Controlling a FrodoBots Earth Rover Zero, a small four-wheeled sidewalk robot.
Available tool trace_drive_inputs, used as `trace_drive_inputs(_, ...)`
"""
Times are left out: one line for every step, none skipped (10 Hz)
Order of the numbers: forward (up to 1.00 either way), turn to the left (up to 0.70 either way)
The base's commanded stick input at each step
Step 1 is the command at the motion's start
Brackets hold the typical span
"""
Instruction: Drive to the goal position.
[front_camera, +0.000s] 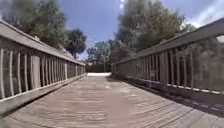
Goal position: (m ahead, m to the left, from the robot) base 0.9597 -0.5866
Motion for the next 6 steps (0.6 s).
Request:
trace_drive_inputs(0.00,-0.50)
trace_drive_inputs(0.00,-0.50)
trace_drive_inputs(0.00,-0.50)
trace_drive_inputs(0.00,-0.50)
trace_drive_inputs(0.00,-0.50)
trace_drive_inputs(0.00,-0.50)
